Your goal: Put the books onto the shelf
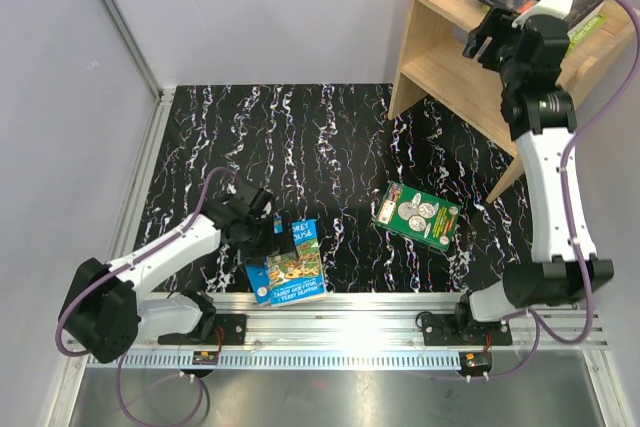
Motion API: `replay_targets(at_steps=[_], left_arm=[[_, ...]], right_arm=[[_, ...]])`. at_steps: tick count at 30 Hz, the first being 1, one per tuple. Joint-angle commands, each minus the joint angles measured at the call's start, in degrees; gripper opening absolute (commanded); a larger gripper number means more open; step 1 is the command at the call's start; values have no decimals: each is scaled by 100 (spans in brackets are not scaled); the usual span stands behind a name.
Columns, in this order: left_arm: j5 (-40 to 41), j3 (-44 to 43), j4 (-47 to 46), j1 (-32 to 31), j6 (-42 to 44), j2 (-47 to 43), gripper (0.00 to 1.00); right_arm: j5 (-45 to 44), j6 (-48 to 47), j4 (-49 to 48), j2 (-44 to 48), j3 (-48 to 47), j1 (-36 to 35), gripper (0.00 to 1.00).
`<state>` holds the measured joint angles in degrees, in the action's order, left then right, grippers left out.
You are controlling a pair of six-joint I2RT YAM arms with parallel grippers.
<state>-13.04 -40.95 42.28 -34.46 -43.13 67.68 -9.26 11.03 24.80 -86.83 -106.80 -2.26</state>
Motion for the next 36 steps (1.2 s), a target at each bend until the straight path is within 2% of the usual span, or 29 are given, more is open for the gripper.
replay_targets(at_steps=[1,3,6,10,11,14,16,17,22,28,36], left_arm=[[99,-501,-133,-17,94,140,99],[249,-685,-36,-26,165,254,99],[442,-1134,69,-26,297,421,99],[732,-1556,297,-8,289,684,99],[872,-1609,420,9,236,755,99],[909,-1330,300,36,34,835,99],[821,-1118,132,27,-80,817,99],[759,-960,44,36,-107,817,99],[733,-590,-27,36,-353,835,99],[452,-2,-369,27,-485,641,99],[-480,939,-1872,18,-793,351,99]], right_arm=[[872,435,-238,780,562,-292,79],[908,601,-431,1298,1116,-441,80],[1495,1188,-441,1923,1916,-486,83],[2689,2077,454,2117,2654,-617,83],[3119,2270,656,2100,3091,-713,83],[3508,2956,378,2126,4145,-1363,84],[3623,3265,106,2065,4526,-1776,85],[3824,3344,-139,1917,4789,-2047,87],[4353,3749,-852,1222,5485,-2392,90],[4836,3942,-1626,299,5741,-2876,91],[5048,4021,-2259,-1257,5662,-3807,90]])
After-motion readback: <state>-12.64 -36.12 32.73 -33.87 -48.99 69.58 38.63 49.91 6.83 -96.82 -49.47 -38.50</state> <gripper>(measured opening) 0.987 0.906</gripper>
